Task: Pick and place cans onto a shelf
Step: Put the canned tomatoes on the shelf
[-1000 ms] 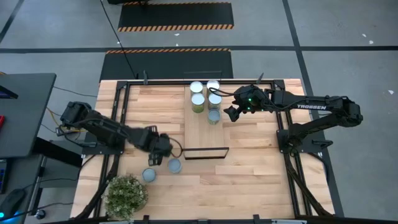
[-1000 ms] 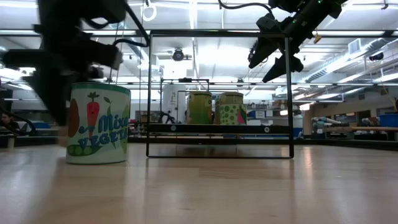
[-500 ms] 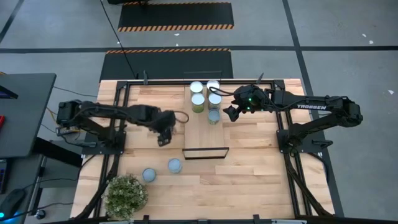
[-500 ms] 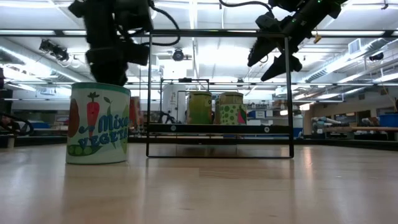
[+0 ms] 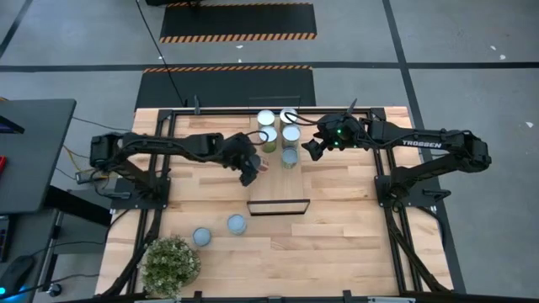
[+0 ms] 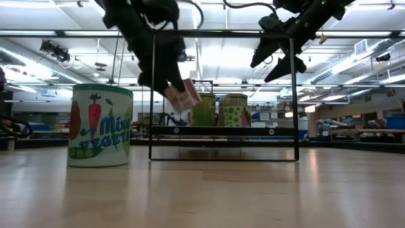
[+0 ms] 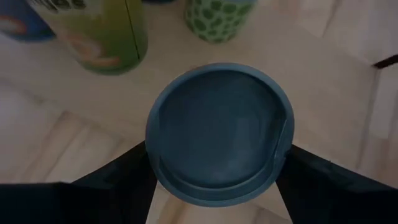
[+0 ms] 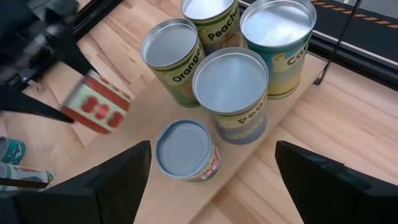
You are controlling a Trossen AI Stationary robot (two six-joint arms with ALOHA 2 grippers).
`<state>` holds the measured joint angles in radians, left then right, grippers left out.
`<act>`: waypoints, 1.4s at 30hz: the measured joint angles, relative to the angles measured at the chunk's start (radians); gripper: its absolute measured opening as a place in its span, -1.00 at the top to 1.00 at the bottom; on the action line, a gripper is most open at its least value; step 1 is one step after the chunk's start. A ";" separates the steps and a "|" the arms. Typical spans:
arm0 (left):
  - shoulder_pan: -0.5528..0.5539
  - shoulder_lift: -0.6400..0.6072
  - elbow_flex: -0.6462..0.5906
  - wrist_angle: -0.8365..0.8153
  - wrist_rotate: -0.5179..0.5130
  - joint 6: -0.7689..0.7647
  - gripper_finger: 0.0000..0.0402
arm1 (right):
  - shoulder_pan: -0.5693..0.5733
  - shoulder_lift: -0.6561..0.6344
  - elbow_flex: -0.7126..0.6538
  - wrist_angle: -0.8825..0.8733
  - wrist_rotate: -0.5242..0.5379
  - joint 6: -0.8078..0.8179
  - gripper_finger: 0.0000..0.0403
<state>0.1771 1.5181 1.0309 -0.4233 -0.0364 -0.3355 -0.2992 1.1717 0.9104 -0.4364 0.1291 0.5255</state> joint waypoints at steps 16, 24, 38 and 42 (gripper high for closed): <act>0.065 0.052 0.000 0.049 0.010 -0.020 -0.71 | 0.004 0.000 0.000 0.024 -0.003 0.014 -0.74; 0.043 0.070 -0.001 0.067 0.018 0.041 -0.75 | 0.004 0.000 0.000 0.031 -0.002 0.024 -0.74; 0.038 0.061 0.051 -0.109 -0.156 0.280 -0.76 | 0.004 0.000 0.000 0.032 -0.018 0.021 -0.74; 0.038 0.078 0.039 -0.111 -0.262 0.259 -0.76 | 0.004 0.000 0.000 0.031 -0.018 0.021 -0.74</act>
<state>0.2150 1.5961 1.0701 -0.5340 -0.2986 -0.0762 -0.2951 1.1713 0.9104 -0.4049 0.1109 0.5468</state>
